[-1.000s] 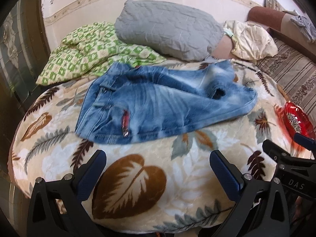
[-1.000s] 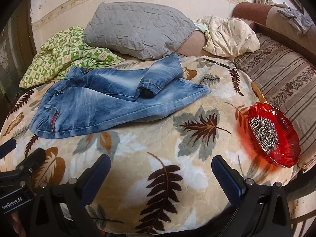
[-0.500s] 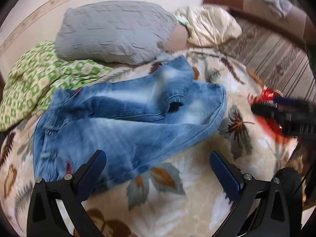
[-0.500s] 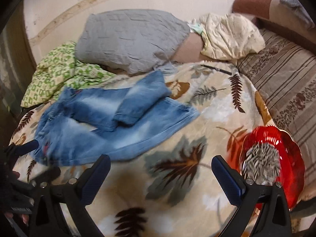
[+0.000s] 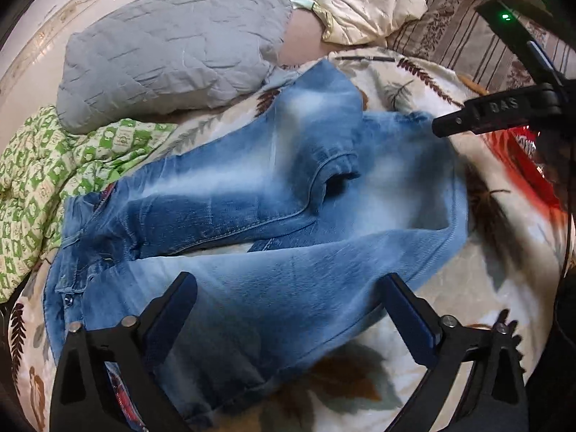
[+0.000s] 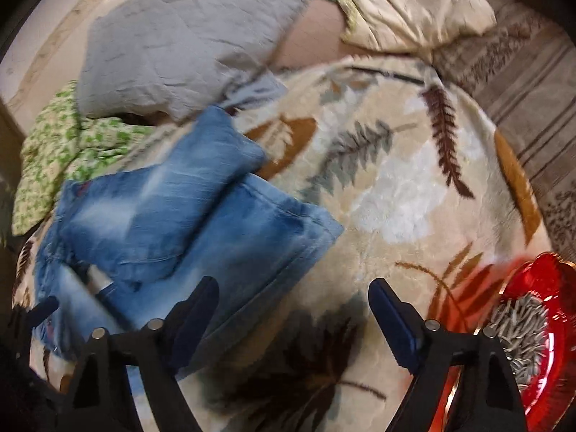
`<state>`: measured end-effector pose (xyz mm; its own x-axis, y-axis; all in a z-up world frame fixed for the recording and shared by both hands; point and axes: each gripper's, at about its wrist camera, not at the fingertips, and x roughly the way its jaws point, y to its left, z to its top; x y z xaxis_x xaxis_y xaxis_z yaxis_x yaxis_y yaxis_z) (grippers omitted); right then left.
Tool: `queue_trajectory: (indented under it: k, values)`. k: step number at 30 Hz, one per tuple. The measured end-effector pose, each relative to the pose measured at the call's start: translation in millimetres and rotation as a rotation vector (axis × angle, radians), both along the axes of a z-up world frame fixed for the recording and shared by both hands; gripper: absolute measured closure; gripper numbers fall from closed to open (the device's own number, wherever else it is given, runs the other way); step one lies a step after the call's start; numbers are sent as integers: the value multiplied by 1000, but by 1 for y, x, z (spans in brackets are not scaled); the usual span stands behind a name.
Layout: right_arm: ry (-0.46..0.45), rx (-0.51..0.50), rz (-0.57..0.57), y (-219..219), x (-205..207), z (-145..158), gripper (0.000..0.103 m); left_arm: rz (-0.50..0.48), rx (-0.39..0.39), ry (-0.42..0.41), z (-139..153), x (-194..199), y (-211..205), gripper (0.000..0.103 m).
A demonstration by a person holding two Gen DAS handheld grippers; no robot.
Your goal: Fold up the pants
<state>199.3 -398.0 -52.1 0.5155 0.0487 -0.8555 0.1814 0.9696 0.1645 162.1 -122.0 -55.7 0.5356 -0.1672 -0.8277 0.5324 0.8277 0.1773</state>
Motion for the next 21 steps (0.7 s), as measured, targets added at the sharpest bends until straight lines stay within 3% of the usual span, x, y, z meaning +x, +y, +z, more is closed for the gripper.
queue_trajectory:
  k: [2, 3, 4, 5, 6, 9, 12, 17, 21]
  values:
    - [22, 36, -14, -6, 10, -14, 21, -30, 10, 24, -9, 3, -5, 19]
    - [30, 61, -19, -8, 14, -20, 33, -42, 20, 27, -12, 3, -7, 29]
    - [34, 94, -16, -9, 19, -25, 53, -60, 34, 31, -16, 2, -10, 49]
    - [37, 122, -6, -8, 24, -29, 68, -78, 49, 46, -21, 3, -14, 65]
    - [33, 139, 12, -6, 27, -30, 77, -99, 57, 79, -27, 4, -18, 96]
    - [-26, 53, 60, 9, 23, -17, 87, -109, 47, 85, -22, 2, -20, 98]
    - [-78, 64, 59, 6, 4, -2, 98, -113, -20, 75, -5, -5, -15, 100]
    - [-147, 84, 50, 3, -48, 29, 98, -158, -115, 106, 17, -22, -19, 103]
    - [-152, 91, 1, -3, -96, 38, 98, -217, -99, 108, 15, -42, -37, 103]
